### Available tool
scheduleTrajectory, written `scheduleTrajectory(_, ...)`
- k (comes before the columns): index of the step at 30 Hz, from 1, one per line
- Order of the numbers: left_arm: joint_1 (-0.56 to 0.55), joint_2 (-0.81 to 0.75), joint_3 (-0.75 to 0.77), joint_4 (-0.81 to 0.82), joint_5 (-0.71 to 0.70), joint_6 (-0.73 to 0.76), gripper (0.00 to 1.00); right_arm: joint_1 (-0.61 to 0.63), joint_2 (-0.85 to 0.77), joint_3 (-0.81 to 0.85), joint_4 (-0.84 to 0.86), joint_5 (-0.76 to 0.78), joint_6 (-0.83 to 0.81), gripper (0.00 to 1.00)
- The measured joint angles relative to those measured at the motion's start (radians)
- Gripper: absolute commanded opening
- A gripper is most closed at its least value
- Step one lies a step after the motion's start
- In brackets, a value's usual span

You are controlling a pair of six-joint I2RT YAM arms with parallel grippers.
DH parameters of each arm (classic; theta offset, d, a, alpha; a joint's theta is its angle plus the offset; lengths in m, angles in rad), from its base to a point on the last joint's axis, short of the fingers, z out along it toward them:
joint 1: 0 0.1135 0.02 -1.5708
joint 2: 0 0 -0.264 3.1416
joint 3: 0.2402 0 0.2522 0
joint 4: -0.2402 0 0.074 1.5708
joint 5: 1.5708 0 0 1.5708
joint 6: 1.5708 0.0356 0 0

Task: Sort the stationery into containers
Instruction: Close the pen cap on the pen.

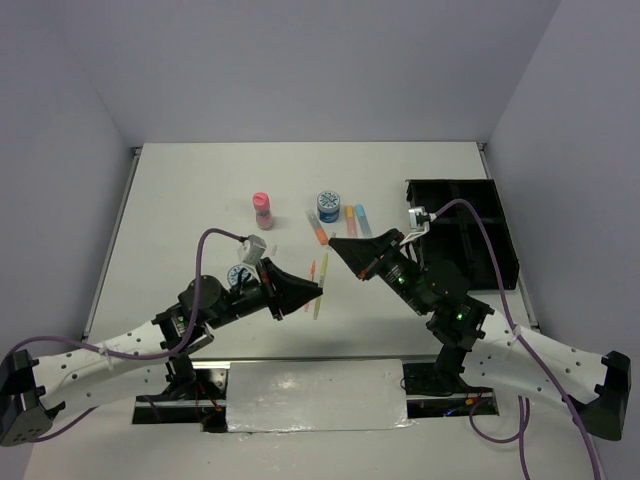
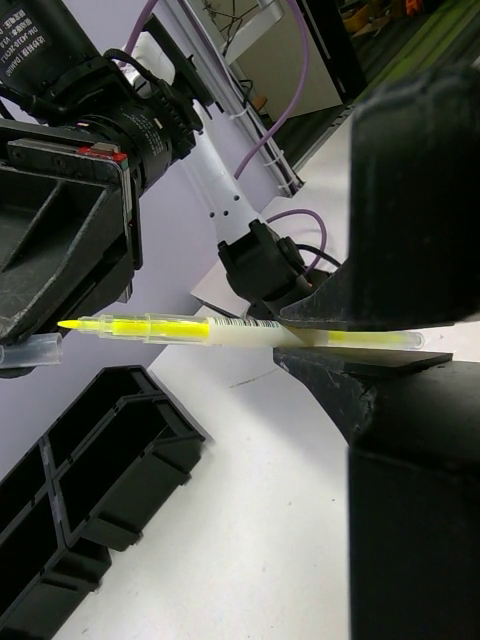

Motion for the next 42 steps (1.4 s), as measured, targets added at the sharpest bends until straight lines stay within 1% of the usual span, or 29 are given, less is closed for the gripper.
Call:
scheduleTrajectory(25,-0.002,0.014,0.000,-0.003,-0.014,0.000,0.00,0.000,-0.001,0.000,0.000,-0.002,-0.012,0.00)
scheduleTrajectory(42,-0.002,0.010,0.000,-0.021,-0.030,0.001,0.00,0.000,0.016,0.000,-0.004,-0.054,-0.033,0.00)
